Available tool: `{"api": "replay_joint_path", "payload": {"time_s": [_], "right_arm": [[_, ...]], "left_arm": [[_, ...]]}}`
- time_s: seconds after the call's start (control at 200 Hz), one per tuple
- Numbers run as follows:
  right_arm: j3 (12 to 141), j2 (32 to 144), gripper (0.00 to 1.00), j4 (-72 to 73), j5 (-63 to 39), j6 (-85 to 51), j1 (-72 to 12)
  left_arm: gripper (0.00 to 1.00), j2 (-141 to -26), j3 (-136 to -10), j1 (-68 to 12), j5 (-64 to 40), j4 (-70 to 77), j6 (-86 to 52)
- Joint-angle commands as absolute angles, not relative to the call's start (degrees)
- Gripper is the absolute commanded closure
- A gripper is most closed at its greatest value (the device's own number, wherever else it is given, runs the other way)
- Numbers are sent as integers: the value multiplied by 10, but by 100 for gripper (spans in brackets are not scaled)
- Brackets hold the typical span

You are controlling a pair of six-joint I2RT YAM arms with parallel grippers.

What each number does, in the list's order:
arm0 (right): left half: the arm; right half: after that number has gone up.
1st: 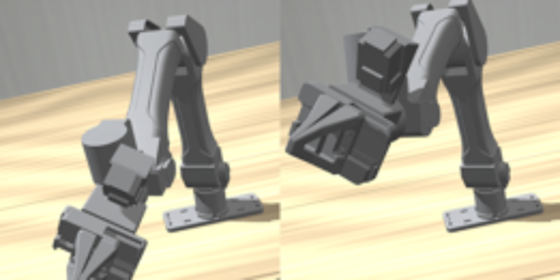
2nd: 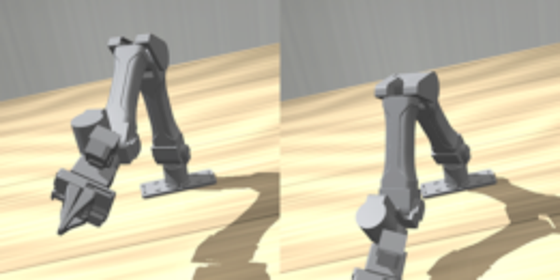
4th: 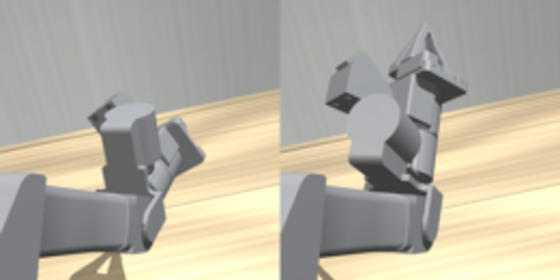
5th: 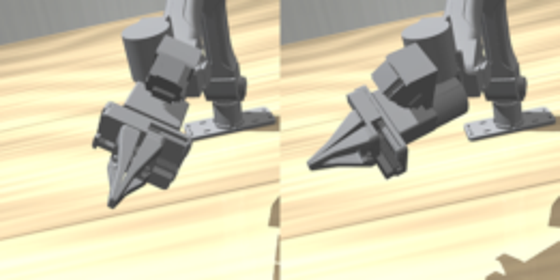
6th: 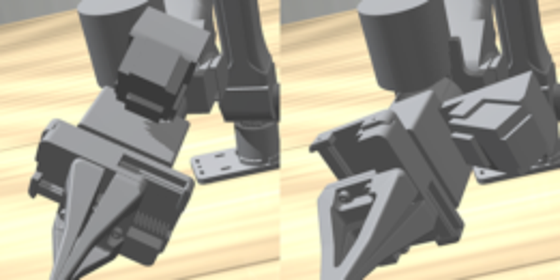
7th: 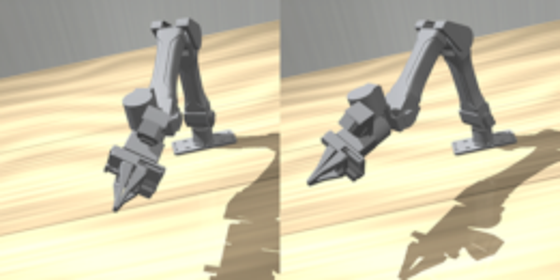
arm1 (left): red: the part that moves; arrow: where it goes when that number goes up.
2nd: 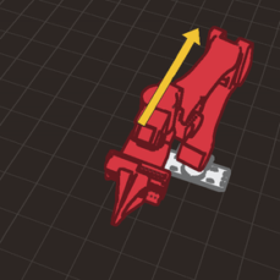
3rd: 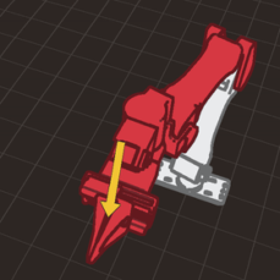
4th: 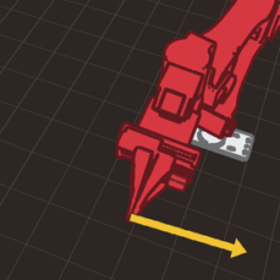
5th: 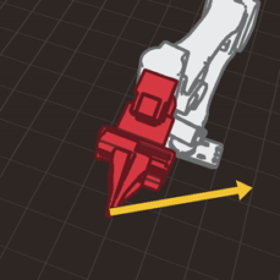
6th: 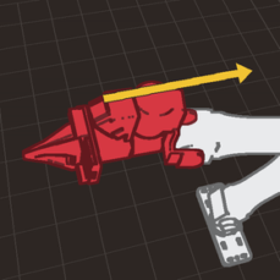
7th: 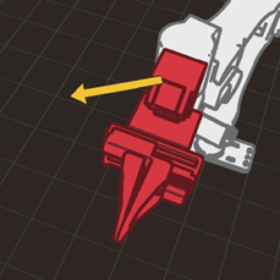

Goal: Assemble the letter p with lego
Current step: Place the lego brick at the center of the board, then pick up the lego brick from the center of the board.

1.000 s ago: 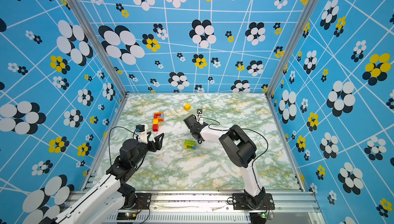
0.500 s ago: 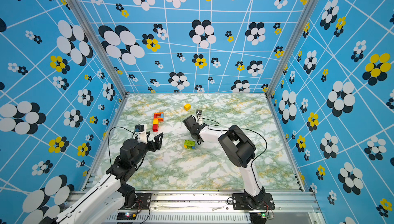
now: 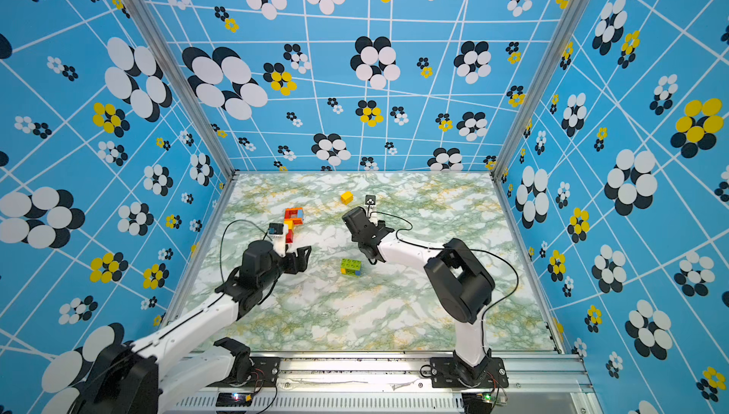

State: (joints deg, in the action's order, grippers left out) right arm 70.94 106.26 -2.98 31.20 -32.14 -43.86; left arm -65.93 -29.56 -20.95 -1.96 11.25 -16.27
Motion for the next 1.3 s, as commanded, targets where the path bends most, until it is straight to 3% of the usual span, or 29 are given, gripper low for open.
{"api": "replay_joint_path", "payload": {"time_s": [0.0,0.215,0.455,0.66,0.974,1.154,1.294], "right_arm": [[670,1000,34,-10,244,-281,-433],[563,877,26,1,144,-266,-411],[456,751,22,7,126,-260,-400],[394,677,21,24,122,-258,-387],[350,646,20,49,116,-253,-367],[341,642,20,50,114,-249,-358],[336,642,20,53,112,-249,-355]], "left_arm": [[18,-745,-403,-206,-62,75,-139],[17,-954,-613,-200,-80,-38,-100],[19,-1167,-884,-203,-104,-239,-22],[17,-1289,-1059,-209,-61,-341,23],[16,-1470,-1335,-218,-7,-460,47],[23,-1559,-1489,-220,-12,-513,49],[30,-1582,-1513,-220,-26,-498,48]]}}
